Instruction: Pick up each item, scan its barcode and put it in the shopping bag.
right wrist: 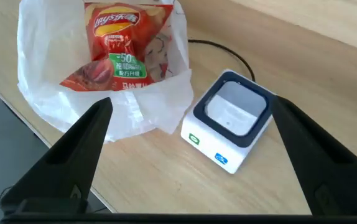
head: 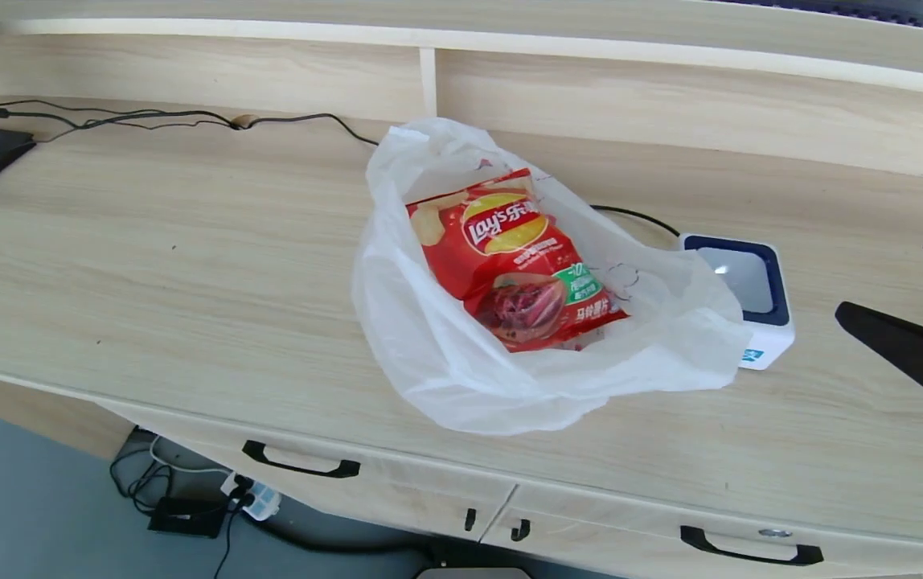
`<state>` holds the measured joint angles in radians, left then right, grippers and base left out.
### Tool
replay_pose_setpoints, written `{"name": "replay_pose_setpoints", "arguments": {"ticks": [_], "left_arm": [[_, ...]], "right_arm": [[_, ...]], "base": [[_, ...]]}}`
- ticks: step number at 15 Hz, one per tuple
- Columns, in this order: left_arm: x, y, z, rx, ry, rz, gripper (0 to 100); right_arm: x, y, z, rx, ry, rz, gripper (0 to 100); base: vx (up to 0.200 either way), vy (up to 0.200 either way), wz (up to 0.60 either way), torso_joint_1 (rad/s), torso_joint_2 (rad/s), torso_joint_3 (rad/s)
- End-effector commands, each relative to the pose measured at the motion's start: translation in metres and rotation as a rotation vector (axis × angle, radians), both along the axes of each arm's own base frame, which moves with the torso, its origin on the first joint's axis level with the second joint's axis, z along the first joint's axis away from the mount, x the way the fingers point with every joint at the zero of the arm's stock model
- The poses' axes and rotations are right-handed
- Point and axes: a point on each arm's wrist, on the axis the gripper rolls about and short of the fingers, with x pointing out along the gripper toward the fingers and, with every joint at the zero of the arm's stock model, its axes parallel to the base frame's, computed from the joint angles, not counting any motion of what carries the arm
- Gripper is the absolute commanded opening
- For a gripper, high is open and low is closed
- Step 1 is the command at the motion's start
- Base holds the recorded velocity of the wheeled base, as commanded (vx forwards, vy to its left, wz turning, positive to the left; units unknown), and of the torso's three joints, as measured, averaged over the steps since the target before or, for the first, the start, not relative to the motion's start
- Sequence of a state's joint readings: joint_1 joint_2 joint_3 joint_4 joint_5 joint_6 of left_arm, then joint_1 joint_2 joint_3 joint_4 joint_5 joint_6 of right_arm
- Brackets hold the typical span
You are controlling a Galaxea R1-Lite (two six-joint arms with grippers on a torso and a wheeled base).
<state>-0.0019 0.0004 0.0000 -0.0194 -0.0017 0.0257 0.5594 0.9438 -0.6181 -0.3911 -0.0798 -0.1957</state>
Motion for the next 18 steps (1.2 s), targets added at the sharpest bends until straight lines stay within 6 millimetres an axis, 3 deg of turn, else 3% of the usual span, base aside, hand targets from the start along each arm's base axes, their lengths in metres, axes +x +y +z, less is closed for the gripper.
{"name": "replay_pose_setpoints", "arguments": {"ticks": [1, 5, 7, 9, 11, 14, 18], "left_arm": [[0.0, 0.0, 0.0, 0.0, -0.001, 0.001, 100], [0.0, 0.0, 0.0, -0.001, -0.001, 0.001, 100], [0.0, 0.0, 0.0, 0.002, -0.001, -0.001, 100], [0.0, 0.0, 0.0, 0.0, 0.001, 0.002, 100], [0.0, 0.0, 0.0, 0.002, 0.001, 0.001, 100], [0.0, 0.0, 0.0, 0.002, -0.001, 0.001, 100], [0.0, 0.0, 0.0, 0.003, -0.003, -0.001, 100]], "right_arm": [[0.0, 0.0, 0.0, 0.001, 0.0, 0.001, 100], [-0.014, -0.009, -0.003, 0.03, -0.022, -0.008, 100], [-0.043, -0.032, -0.043, 0.161, 0.057, -0.082, 100], [-0.064, -0.048, -0.068, 0.297, 0.08, -0.177, 100], [-0.077, -0.054, -0.083, 0.309, 0.142, -0.19, 100], [-0.079, -0.054, -0.089, 0.252, 0.17, -0.181, 100], [-0.077, -0.053, -0.086, 0.252, 0.172, -0.181, 100]], "base": [[0.0, 0.0, -0.6, -0.002, 0.01, 0.012], [0.0, 0.0, -0.45, 0.002, 0.01, 0.003], [0.0, 0.0, 0.0, 0.0, 0.0, 0.0], [0.0, 0.0, 0.0, 0.0, 0.0, 0.0], [0.0, 0.0, 0.0, 0.0, 0.0, 0.0], [0.0, 0.0, 0.0, 0.0, 0.0, 0.0], [-0.15, 0.0, 0.0, 0.007, 0.0, 0.005]]}}
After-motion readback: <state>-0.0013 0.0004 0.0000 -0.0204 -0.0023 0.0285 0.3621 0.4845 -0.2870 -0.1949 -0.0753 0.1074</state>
